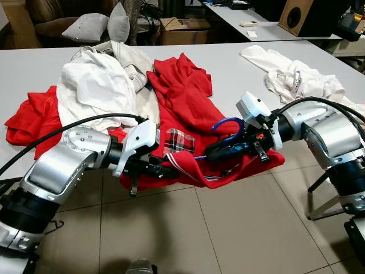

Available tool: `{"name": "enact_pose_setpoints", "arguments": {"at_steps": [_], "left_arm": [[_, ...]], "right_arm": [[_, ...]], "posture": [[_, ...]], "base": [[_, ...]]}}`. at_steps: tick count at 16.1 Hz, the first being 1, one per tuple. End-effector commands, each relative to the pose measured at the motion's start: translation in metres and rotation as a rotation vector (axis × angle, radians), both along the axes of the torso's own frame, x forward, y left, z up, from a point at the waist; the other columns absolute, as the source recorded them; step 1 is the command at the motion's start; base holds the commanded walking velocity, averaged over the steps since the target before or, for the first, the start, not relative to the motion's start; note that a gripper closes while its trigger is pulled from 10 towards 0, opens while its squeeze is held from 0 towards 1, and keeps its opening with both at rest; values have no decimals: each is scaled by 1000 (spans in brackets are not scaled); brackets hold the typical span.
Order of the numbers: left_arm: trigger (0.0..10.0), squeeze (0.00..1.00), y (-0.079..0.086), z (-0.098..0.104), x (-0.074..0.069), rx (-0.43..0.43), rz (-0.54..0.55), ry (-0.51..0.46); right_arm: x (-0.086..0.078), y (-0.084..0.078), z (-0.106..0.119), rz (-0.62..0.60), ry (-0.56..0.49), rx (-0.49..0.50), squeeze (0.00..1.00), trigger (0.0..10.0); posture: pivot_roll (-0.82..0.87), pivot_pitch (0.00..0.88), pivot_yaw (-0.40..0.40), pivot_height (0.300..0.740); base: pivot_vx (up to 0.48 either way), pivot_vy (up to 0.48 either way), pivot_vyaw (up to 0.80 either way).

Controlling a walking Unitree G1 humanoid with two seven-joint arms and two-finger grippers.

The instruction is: Hang hanger

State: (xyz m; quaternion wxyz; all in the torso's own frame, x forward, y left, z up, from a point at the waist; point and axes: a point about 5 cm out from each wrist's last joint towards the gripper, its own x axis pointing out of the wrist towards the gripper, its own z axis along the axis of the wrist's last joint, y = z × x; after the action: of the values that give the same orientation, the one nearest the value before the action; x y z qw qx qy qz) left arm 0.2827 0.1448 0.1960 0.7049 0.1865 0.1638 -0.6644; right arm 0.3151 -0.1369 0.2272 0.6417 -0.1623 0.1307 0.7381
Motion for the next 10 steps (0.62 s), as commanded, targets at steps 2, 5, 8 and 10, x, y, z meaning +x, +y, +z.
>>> {"name": "enact_pose_setpoints", "arguments": {"at_steps": [2, 5, 8, 10], "left_arm": [[0, 0, -7, 14, 0, -32, -54, -58], [0, 0, -7, 16, 1, -37, -54, -62], [10000, 0, -8, 21, 5, -90, -15, -77], [10000, 1000, -11, 34, 3, -180, -40, -85]], "right_arm": [[2, -5, -3, -44, 1, -1, 0, 0], [1, -6, -2, -49, 20, 10, 0, 0], [0, -7, 1, -51, 22, 42, 0, 0], [0, -12, 4, -83, 22, 75, 0, 0]], "posture": [[81, 0, -52, 740], [79, 0, -49, 740], [77, 0, -44, 740], [79, 0, -41, 740]], "base": [[0, 0, 0], [0, 0, 0], [0, 0, 0], [0, 0, 0]]}}
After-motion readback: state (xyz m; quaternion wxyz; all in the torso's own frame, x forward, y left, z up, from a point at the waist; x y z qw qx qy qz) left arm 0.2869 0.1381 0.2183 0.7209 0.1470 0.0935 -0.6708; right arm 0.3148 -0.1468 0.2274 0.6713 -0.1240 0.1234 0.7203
